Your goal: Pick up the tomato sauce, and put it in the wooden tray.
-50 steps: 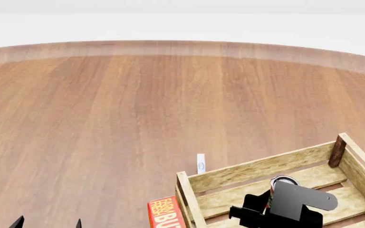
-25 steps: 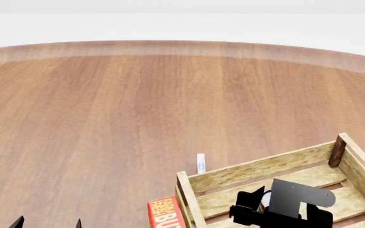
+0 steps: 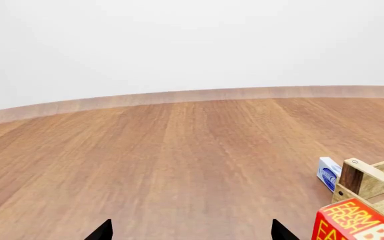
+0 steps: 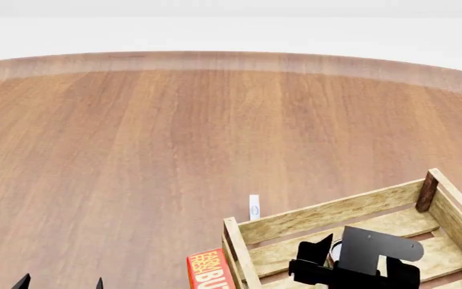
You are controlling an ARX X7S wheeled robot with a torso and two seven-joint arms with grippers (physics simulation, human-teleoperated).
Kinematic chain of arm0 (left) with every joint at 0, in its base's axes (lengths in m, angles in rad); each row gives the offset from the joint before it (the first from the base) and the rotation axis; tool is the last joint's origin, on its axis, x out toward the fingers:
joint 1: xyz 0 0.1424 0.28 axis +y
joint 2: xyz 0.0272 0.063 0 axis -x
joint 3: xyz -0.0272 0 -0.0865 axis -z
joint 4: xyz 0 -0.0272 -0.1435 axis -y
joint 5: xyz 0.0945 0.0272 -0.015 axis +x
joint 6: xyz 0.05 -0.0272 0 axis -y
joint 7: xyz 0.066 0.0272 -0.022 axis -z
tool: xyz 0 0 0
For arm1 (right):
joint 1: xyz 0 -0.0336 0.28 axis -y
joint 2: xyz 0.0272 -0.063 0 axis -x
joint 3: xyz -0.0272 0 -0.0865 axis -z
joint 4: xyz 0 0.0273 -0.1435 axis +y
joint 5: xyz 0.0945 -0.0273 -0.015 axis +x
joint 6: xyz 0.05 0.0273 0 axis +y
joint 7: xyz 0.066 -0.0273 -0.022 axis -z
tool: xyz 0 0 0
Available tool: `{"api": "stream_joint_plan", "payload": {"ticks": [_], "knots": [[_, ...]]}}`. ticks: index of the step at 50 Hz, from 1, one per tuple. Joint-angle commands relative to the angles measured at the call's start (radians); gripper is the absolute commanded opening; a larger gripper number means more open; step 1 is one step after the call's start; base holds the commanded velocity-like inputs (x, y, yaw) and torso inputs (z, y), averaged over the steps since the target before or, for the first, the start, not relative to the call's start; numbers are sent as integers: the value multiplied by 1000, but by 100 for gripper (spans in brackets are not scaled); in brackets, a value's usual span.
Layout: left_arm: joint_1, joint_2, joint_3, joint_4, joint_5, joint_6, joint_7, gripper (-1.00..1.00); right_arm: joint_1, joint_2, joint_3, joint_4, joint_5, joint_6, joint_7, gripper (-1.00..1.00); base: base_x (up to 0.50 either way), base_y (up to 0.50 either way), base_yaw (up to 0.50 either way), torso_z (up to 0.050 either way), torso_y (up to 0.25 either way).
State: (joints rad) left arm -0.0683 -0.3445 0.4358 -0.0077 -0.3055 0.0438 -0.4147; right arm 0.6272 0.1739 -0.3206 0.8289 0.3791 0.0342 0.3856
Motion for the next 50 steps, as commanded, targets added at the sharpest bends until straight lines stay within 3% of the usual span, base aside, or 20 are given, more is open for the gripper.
{"api": "stream_joint_plan", "payload": {"ticks": [1,13,21,50], "knots": [[1,17,-23,-1,0,6,20,100,-22,-8,7,-50,-27,-8,-22,100,0,0,0,0,0],[0,15,-21,-2,-2,7,18,100,-44,2,-5,-107,-27,-13,-28,100,0,0,0,0,0],[-1,14,-19,-1,-3,6,17,100,-123,51,-18,-374,-14,85,20,100,0,0,0,0,0],[-2,11,-14,-2,-7,9,13,100,-259,174,-68,-889,-21,261,112,100,0,0,0,0,0]]}}
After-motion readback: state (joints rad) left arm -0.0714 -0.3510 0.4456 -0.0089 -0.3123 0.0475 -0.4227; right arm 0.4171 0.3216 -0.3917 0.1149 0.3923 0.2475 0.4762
